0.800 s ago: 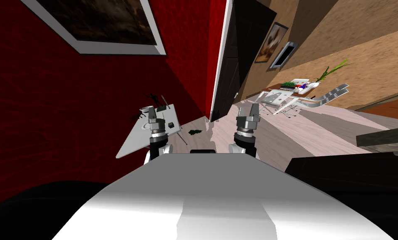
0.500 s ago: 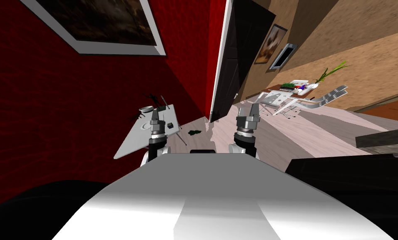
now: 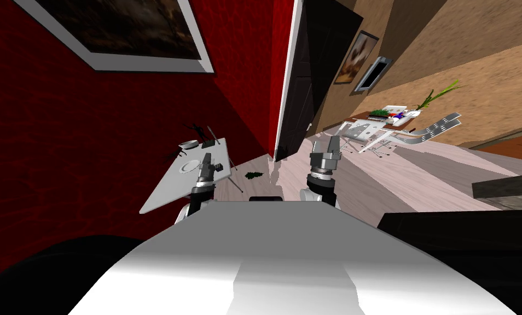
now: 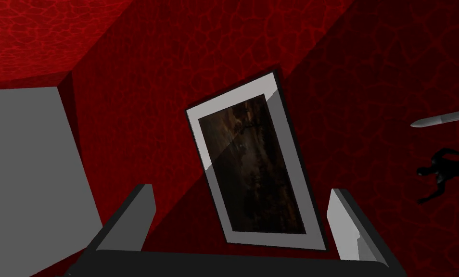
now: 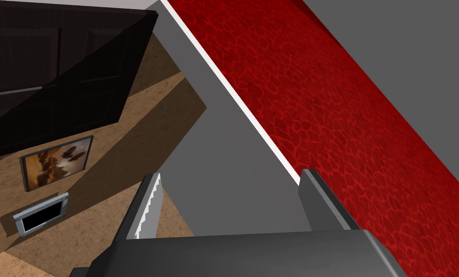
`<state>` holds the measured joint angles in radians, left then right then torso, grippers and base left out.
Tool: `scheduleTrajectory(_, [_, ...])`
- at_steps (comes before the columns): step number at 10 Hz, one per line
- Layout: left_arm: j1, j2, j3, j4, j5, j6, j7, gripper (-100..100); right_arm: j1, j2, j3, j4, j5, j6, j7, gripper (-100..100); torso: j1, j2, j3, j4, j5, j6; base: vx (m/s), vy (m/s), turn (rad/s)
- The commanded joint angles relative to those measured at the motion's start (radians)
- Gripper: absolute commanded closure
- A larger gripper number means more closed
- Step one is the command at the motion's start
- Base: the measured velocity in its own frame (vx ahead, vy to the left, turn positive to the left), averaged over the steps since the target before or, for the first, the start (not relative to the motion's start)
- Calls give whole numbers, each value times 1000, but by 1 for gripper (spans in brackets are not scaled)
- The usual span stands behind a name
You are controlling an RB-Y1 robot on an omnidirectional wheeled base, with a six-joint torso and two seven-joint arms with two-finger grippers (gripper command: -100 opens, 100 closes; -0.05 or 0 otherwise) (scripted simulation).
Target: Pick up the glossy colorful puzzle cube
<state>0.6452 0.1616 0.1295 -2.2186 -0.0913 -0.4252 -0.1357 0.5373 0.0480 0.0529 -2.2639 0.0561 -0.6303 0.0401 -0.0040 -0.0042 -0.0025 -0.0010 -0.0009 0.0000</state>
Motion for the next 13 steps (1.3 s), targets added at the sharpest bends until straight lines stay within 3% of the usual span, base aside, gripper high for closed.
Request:
scheduleTrajectory(1, [33,13,9,-7,2,6,4,-100,0,0,0,0,0,0,0,0,0,0,0,0,0,0,41,-52,9])
scheduleTrajectory(6, [199,119,91,57,4,92,12,-100,0,0,0,0,0,0,0,0,-4,-4,-2,-1,-1,0,108,-113,27])
scheduleTrajectory(7, [212,119,91,57,4,92,12,-100,0,0,0,0,0,0,0,0,-4,-5,-3,-1,-1,0,93,-89,14])
scheduleTrajectory(12, [351,198,150,102,6,157,16,-100,0,0,0,0,0,0,0,0,0,-1,-1,0,0,0,93,-82,21])
scheduleTrajectory(13, [354,198,150,102,6,157,16,-100,0,0,0,0,0,0,0,0,-1,-2,-1,0,0,0,80,-66,16])
